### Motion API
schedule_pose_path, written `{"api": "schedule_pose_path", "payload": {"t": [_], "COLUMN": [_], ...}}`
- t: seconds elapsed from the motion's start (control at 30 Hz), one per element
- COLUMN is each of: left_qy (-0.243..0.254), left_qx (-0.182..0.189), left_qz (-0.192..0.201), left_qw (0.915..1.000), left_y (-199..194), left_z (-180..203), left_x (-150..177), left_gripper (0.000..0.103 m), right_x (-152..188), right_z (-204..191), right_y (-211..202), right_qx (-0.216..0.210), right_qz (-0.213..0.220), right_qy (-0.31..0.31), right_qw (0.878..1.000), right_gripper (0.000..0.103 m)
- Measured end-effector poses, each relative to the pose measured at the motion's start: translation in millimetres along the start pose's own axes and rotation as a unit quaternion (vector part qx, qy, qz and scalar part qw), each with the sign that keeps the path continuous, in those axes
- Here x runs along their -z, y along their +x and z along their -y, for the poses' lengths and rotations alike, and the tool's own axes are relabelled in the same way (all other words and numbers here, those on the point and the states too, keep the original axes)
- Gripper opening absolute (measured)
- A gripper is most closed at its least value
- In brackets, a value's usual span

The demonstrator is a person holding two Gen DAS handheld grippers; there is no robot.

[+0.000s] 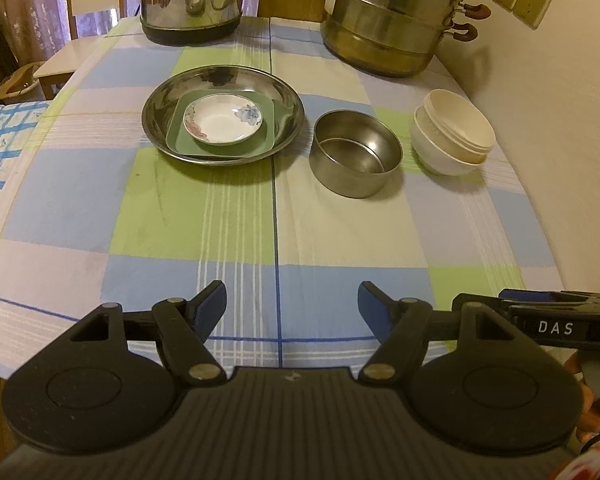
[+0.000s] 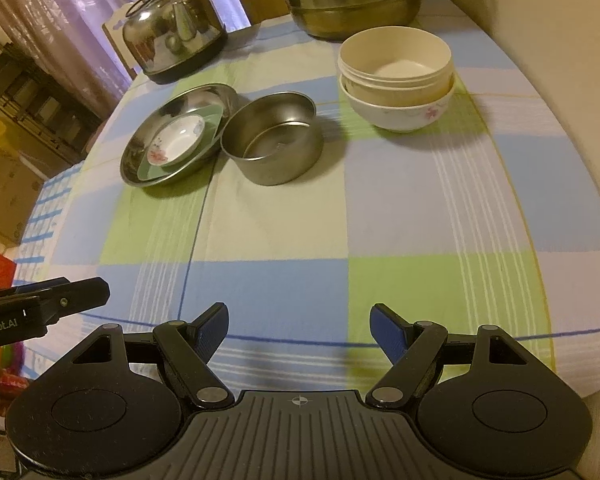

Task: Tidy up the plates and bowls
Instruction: 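Move both grippers to the small steel bowl and close on its rim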

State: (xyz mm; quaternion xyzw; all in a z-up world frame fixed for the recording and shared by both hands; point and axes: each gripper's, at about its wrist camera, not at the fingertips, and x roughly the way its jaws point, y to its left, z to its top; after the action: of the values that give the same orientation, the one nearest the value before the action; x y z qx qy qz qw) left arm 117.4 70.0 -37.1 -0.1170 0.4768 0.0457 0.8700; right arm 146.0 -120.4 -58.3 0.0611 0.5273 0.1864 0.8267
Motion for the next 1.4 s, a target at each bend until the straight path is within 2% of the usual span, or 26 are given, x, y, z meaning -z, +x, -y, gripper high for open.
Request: {"api": "schedule_pose_path", "payload": {"t": [0.43, 1.03, 1.27, 1.4], "left_qy": [0.018, 0.054, 0.062, 0.064], "left_qx": [0.026, 0.052, 0.067, 0.071], "left_qz": [0.009, -0.004, -0.017, -0.02], "left_qw": [0.9995, 0.9972, 0.9956, 0.9952], "left_y": [38.3, 103.1, 128.9, 141.5], "left_z": [0.1, 6.6, 14.5, 15.3], "left_x": [-34.9, -88.9, -105.7, -113.8], "left_gripper": [0.07, 0.057, 0.052, 0.046], "right_x": [-24.9, -73.7, -89.8, -97.7], "right_z": [7.4, 7.9, 8.7, 9.3], "right_y": [21.2, 61.7, 77.7, 85.6], "right_qx": [0.012, 0.029, 0.038, 0.041], "right_qz": [0.022, 0.049, 0.064, 0.072], "right_qy": [0.019, 0.033, 0.042, 0.048], "right_qw": [1.0, 0.998, 0.996, 0.995], "right_gripper": [0.077, 0.077, 0.068, 0.062]}}
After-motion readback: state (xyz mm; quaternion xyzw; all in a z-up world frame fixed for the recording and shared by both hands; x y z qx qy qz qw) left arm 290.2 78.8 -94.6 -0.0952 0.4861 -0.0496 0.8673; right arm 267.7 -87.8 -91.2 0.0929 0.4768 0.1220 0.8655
